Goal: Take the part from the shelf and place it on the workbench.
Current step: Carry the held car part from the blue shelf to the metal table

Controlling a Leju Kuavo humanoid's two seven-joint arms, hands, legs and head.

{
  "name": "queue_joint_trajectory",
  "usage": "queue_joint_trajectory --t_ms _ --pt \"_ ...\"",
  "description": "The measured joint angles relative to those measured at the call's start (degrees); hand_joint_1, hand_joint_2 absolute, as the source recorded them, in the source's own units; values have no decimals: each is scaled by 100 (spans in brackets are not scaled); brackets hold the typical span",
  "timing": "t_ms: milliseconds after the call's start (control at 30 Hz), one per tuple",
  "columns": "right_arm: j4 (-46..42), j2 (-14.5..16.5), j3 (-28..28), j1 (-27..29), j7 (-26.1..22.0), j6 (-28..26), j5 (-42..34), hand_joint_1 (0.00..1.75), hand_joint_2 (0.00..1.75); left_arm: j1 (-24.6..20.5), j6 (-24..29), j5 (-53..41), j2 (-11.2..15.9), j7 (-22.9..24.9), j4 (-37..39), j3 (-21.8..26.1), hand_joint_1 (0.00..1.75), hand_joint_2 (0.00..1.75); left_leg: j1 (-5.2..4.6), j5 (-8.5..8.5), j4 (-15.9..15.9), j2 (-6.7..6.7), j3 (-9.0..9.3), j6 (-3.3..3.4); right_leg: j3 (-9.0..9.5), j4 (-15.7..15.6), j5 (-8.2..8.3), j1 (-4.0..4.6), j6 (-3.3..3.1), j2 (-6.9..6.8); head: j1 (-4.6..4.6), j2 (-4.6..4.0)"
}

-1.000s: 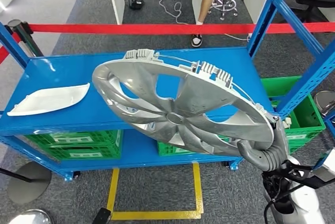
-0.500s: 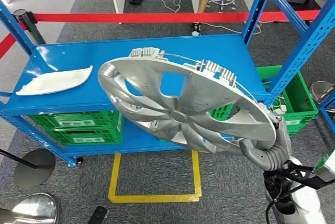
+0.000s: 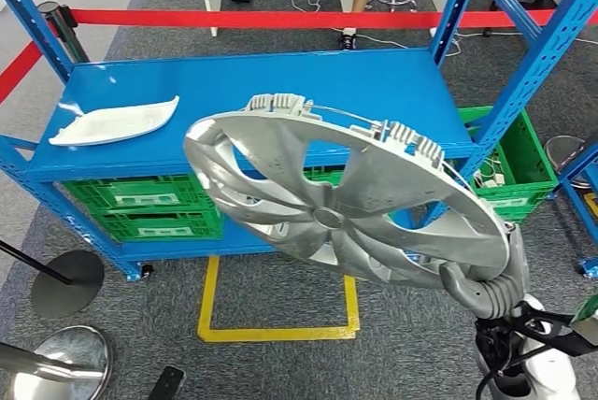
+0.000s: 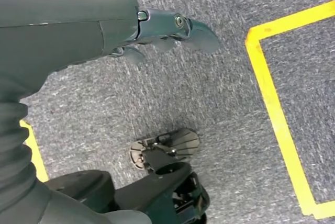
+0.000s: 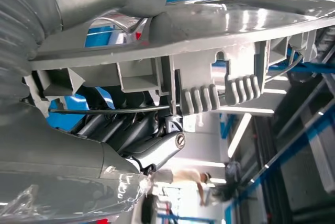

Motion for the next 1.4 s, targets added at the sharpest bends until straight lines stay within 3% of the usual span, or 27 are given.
queue_joint_trajectory --t_ms 100,167,267,300,333,367,433,500,533,600,633,667,767,800,867,900,933,967,1033,1100,1133,1200,1267,1300,1333,1367,1400 --pt "-23 0 -72 82 -40 3 -10 175 175 -5 -1 -3 -1 -2 0 1 0 175 11 66 -23 -2 -40 -99 -9 -110 94 -1 -50 -1 1 1" --pt "-23 0 -95 104 -45 8 -9 175 175 -3 -1 -2 2 -2 0 2 0 175 14 -233 245 -7 -148 -179 -91 -147 203 -39 -124 -21 -20 0" --pt "-22 0 -121 116 -49 26 3 175 175 2 -1 17 2 -2 0 9 0 175 50 -980 1397 -5 -483 -267 -287 -138 352 -51 -159 -37 -38 0" --pt "-22 0 -123 119 -48 33 19 175 175 10 -1 32 2 -2 0 15 0 175 55 -1055 1672 -5 -524 -283 -364 -131 410 -55 -152 -38 -39 0" --pt "-21 0 -123 121 -47 37 41 175 175 19 -2 47 2 -2 0 21 0 175 59 -990 1743 -5 -470 -294 -443 -122 468 -63 -142 -38 -38 0" --pt "-21 0 -125 122 -46 37 64 175 175 29 -5 58 2 -2 0 27 0 175 64 -834 1597 -5 -307 -302 -526 -109 526 -74 -127 -37 -38 0" --pt "-23 0 -140 126 -42 31 101 175 175 35 -10 64 -1 -8 0 32 0 175 79 -585 851 -6 259 -314 -678 -66 630 -88 -75 -30 -41 0" --pt "-27 0 -171 131 -38 27 116 175 175 35 -13 73 -8 -20 0 34 0 175 74 -636 118 -21 726 -250 -776 -28 729 -83 -1 -30 -40 0" --pt "-29 0 -187 135 -37 26 119 175 175 39 -13 79 -11 -25 0 35 0 175 59 -687 -51 -28 810 -199 -801 -27 782 -83 37 -34 -40 1" --pt "-23 0 -212 144 -35 26 119 175 175 61 -14 88 -10 -32 0 37 0 175 45 -640 -87 -22 754 -85 -831 -41 856 -101 108 -36 -42 0" --pt "-19 0 -223 151 -35 27 120 175 175 70 -14 92 -9 -35 0 38 0 175 44 -588 -82 -13 703 -31 -879 8 774 -113 138 -35 -41 0" --pt "-13 0 -235 156 -33 29 124 175 175 75 -15 92 -9 -42 0 39 0 175 48 -527 -86 -4 644 16 -951 166 580 -119 165 -33 -40 0" --pt "15 0 -258 158 -26 41 142 175 175 73 -26 87 -12 -68 0 41 0 175 32 -335 -79 1 414 83 -1231 1241 -258 -120 210 -32 -25 -1" --pt "27 0 -258 158 -25 44 151 175 175 74 -29 87 -12 -73 0 42 0 175 22 -274 -75 -16 326 84 -1263 1562 -345 -116 209 -31 -22 -1" --pt "41 0 -259 165 -27 45 188 175 175 76 -19 83 -10 -75 0 46 0 175 3 -152 -67 -65 146 67 -1093 1704 -100 -102 174 -20 -22 -1" --pt "44 0 -260 171 -29 45 211 175 175 74 -9 75 -10 -75 0 48 0 175 -4 -88 -64 -97 63 53 -874 1500 88 -92 141 13 -22 0" --pt "44 0 -263 176 -34 44 234 175 175 70 3 62 -10 -75 0 50 0 175 -12 -23 -61 -124 -9 35 -566 1119 135 -83 96 88 -22 0" --pt "42 0 -270 184 -42 43 256 175 175 64 13 40 -11 -75 0 51 0 175 -22 35 -53 -150 -64 18 -222 647 66 -80 62 161 -27 0" --pt "40 0 -293 206 -63 42 291 175 175 53 25 6 -9 -73 0 51 0 175 -28 149 -48 -214 -126 -34 193 -16 -193 -64 21 232 -29 -1" --pt "42 0 -313 226 -79 43 309 175 175 61 32 -10 -1 -68 0 52 0 175 -18 223 -50 -269 -157 -102 209 -129 -206 -59 -33 150 -27 -1" --pt "42 0 -317 231 -85 45 311 175 175 69 35 -15 3 -64 0 52 0 175 -12 176 -12 -256 -185 -137 198 -131 -173 -64 -83 105 -34 -1" --pt "39 0 -339 242 -94 52 314 175 175 67 36 -36 4 -57 0 52 0 175 7 -193 386 -159 -345 -210 166 -139 -87 -83 -168 4 -73 -1" --pt "38 0 -370 260 -100 60 317 175 175 50 29 -62 -1 -49 0 51 0 175 33 -686 1184 -82 -626 -284 96 -130 -13 -79 -190 -91 -105 -1" --pt "38 0 -384 270 -102 62 320 175 175 45 25 -74 -2 -42 0 51 0 175 45 -816 1517 -70 -722 -313 53 -123 17 -78 -186 -142 -104 -1" --pt "38 0 -395 279 -103 63 322 175 175 42 20 -87 -4 -34 0 51 0 175 55 -828 1658 -62 -726 -332 16 -115 38 -79 -177 -191 -105 -1" --pt "37 0 -407 286 -105 67 324 175 175 38 14 -100 -7 -27 -1 51 0 175 63 -740 1558 -44 -607 -343 -13 -105 54 -81 -166 -242 -105 -1" --pt "34 0 -421 289 -106 73 325 175 175 29 7 -109 -8 -22 -2 51 0 175 69 -592 1238 4 -376 -347 -32 -91 62 -83 -154 -294 -105 -1"
